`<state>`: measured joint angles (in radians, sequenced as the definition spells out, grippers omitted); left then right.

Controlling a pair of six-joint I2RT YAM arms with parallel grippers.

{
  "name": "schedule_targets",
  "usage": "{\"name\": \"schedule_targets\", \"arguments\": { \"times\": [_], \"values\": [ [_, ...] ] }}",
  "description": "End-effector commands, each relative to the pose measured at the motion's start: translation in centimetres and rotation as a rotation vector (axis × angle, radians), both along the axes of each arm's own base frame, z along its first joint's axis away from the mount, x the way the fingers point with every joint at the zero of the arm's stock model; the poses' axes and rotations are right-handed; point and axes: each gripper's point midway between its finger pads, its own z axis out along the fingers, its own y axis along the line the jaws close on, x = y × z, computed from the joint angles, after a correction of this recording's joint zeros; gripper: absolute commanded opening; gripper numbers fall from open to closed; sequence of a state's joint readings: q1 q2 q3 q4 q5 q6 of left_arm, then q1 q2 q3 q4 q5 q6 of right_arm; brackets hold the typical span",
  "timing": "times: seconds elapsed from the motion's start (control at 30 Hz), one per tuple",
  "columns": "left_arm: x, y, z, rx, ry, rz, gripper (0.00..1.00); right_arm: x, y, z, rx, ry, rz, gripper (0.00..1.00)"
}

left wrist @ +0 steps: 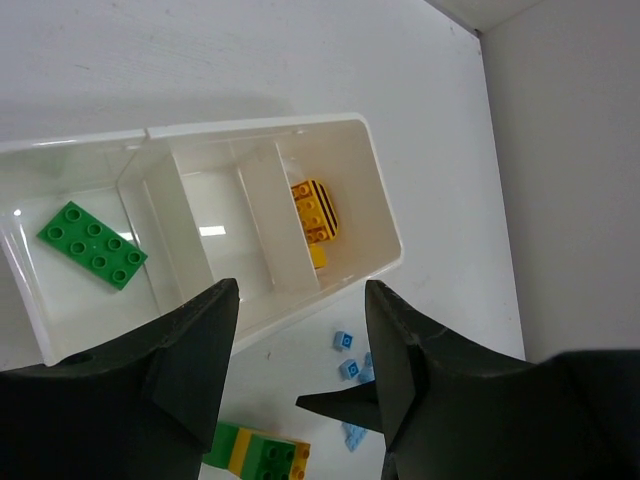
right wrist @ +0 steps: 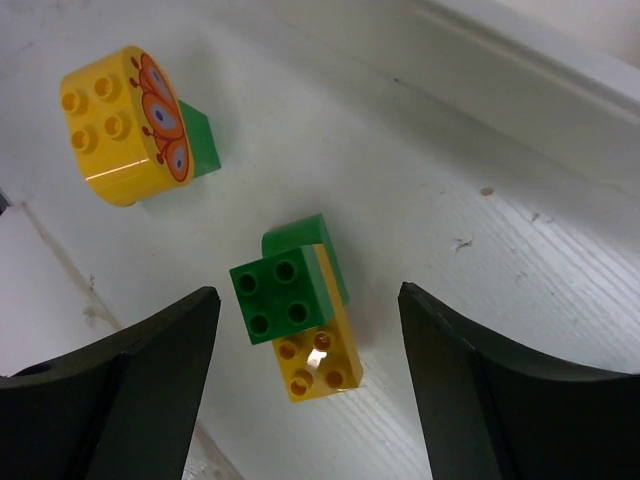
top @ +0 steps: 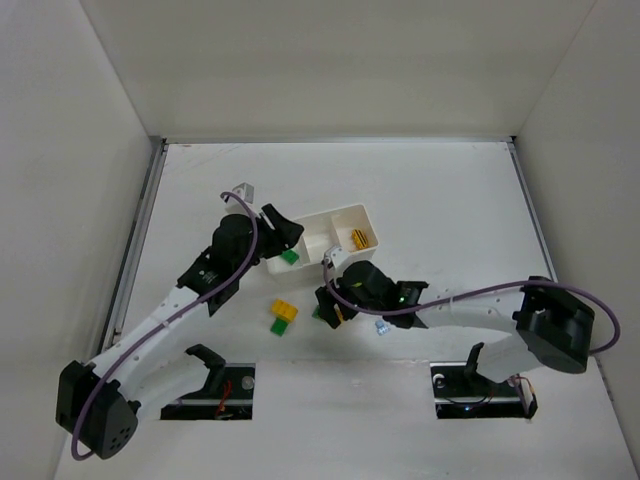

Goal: Sort the legos into containers by color

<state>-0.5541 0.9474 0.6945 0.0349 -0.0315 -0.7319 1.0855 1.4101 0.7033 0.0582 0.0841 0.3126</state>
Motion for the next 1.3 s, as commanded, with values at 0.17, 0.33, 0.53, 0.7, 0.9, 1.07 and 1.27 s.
{"name": "schedule_targets", "arguments": {
  "times": [0.17,0.33,0.53,0.7,0.9,1.07,1.27],
  "values": [
    [-0.2,1.0,0.1,-0.019,-0.012,0.015,0.51,-1.4,2.3,0.3,-0.036,-0.006,0.107,0.75],
    [0.0,1.1,0.0,-0.026,-0.01,0.017,0.51,-1.1,2.0,-0.9,-0.094,0.006,0.088,0.61],
    [0.0,1.2,0.1,-0.03,-0.012,0.021,0.51,-0.5,2.0,-2.0,-0.146,-0.001,0.07,0.52],
    [-0.1,1.4,0.2,-0.031,-0.015,0.025,0.51,-0.1,2.2,-1.3,-0.136,-0.03,0.06,0.29],
    [-0.4,1.0,1.4,-0.05,-0.036,0.012,0.51,0.5,1.7,3.4,-0.003,-0.081,0.017,0.22],
    [-0.8,0.0,2.9,-0.088,-0.063,-0.014,0.52,2.4,0.4,10.6,0.265,-0.108,-0.054,0.22],
    [-1.7,-1.9,5.0,-0.17,-0.104,-0.06,0.54,5.0,-1.2,16.5,0.572,-0.071,-0.1,0.22]
  ]
}}
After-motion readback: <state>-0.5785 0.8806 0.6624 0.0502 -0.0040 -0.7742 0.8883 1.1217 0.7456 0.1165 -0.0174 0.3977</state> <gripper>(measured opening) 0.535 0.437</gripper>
